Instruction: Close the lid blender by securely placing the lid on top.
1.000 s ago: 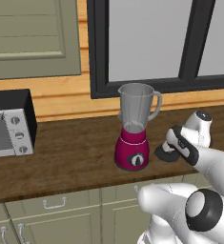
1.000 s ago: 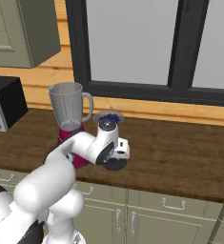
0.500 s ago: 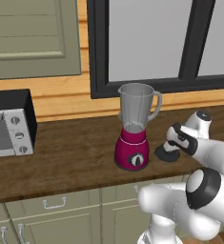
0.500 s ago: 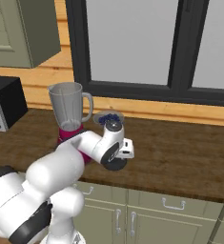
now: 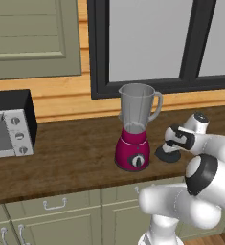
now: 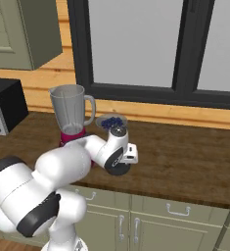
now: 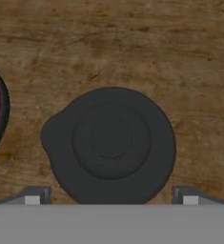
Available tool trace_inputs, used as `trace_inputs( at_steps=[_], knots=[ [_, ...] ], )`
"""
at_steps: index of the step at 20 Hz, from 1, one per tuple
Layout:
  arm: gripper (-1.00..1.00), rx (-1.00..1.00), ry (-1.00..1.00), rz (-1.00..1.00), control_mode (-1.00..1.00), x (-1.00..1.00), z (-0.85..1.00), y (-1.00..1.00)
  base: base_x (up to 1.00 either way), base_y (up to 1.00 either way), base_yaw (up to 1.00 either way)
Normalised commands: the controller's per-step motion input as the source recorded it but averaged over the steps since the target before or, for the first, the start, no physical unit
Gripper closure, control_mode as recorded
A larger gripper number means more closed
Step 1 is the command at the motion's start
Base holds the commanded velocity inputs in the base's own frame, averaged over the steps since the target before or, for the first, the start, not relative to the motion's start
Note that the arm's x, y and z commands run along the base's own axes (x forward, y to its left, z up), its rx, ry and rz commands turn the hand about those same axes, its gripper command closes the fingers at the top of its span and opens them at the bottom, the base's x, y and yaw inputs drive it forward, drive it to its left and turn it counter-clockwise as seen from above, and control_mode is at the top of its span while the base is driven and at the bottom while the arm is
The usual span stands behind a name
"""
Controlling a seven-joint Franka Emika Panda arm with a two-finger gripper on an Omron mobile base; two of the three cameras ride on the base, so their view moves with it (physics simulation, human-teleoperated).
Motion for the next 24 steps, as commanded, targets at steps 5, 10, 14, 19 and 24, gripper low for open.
trace_inputs(
  at_steps=[5, 10, 14, 19, 24],
  knots=[
    [-1.00, 0.00, 0.00, 0.00, -1.00, 0.14, -0.16, 0.00, 0.00, 0.00, 0.00],
    [-1.00, 0.00, 0.00, 0.00, -1.00, 0.16, -0.18, 0.00, 0.00, 0.00, 0.00],
    [-1.00, 0.00, 0.00, 0.00, -1.00, 0.14, -0.19, 0.01, 0.00, 0.00, 0.00],
    [-1.00, 0.00, 0.00, 0.00, -1.00, 0.15, -0.20, 0.00, 0.00, 0.00, 0.00],
    [-1.00, 0.00, 0.00, 0.00, -1.00, 0.17, -0.19, 0.07, 0.00, 0.00, 0.00]
  ],
)
